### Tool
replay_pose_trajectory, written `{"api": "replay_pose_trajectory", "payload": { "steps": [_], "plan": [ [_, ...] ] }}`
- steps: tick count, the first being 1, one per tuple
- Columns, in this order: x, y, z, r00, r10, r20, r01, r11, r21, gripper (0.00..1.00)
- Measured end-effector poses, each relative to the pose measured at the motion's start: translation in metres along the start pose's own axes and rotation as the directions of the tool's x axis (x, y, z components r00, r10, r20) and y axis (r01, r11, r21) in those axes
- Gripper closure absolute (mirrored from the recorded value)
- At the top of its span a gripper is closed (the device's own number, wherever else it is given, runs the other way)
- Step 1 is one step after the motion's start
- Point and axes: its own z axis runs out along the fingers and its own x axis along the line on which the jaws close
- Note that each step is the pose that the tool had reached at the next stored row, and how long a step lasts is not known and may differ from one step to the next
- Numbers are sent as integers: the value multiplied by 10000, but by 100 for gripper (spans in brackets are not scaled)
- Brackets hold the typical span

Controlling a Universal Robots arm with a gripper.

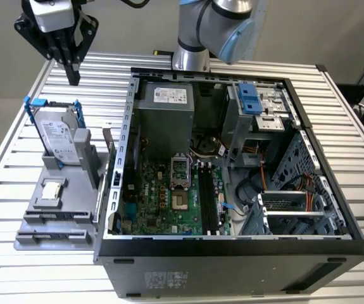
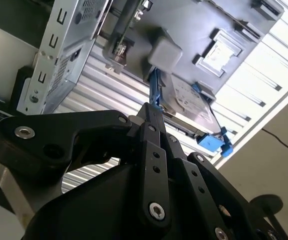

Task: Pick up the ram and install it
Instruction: 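Reach for the ram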

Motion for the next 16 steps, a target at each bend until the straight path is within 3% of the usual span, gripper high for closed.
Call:
{"api": "replay_pose_trajectory", "payload": {
  "steps": [16],
  "plan": [
    [352, -5, 0, 10000, -33, -2, 33, 10000, -1, 100]
  ]
}}
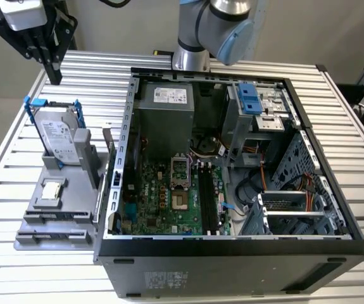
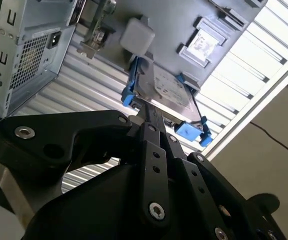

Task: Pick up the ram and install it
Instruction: 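Reach for the ram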

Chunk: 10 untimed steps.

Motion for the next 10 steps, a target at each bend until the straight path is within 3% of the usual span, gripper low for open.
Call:
{"api": "replay_pose_trajectory", "payload": {
  "steps": [10],
  "plan": [
    [222, -1, 1, 10000, -19, -3, 19, 10000, 0, 100]
  ]
}}
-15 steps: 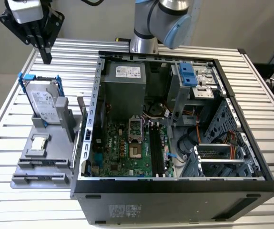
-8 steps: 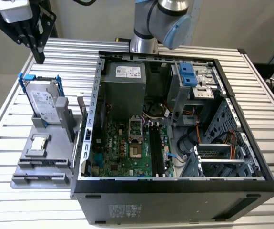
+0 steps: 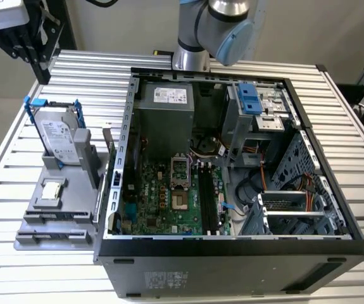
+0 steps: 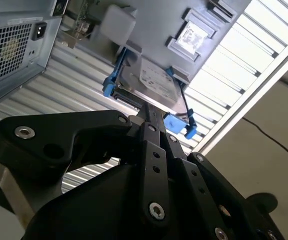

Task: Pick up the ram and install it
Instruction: 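Reach for the ram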

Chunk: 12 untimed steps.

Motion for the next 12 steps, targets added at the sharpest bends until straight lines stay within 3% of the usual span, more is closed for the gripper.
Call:
{"api": "replay_pose_trajectory", "payload": {
  "steps": [7, 12],
  "plan": [
    [126, 0, 2, 10000, -12, -3, 12, 10000, 0, 100],
    [139, 0, 2, 10000, -14, -6, 14, 10000, 0, 100]
  ]
}}
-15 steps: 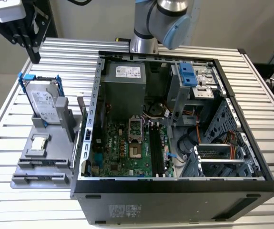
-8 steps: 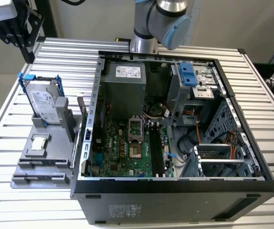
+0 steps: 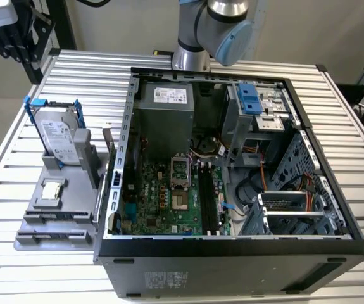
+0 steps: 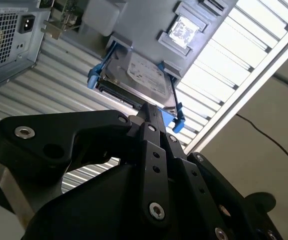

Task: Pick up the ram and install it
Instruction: 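Reach for the ram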

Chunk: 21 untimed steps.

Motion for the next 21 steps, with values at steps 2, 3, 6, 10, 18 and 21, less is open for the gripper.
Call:
{"api": "replay_pose_trajectory", "payload": {
  "steps": [2, 3, 6, 10, 18, 21],
  "plan": [
    [1, 0, 0, 10000, 0, 1, 0, 10000, 0, 100],
    [2, -2, 1, 10000, 2, 1, -2, 10000, -1, 100],
    [1, -27, 0, 10000, 1, 1, -1, 10000, 0, 100],
    [-1, -78, -1, 10000, 0, 1, 0, 10000, -1, 100],
    [-5, -201, -6, 10000, 1, 0, -1, 10000, -1, 100],
    [-6, -255, -8, 10000, 1, 0, -1, 10000, 0, 100]
  ]
}}
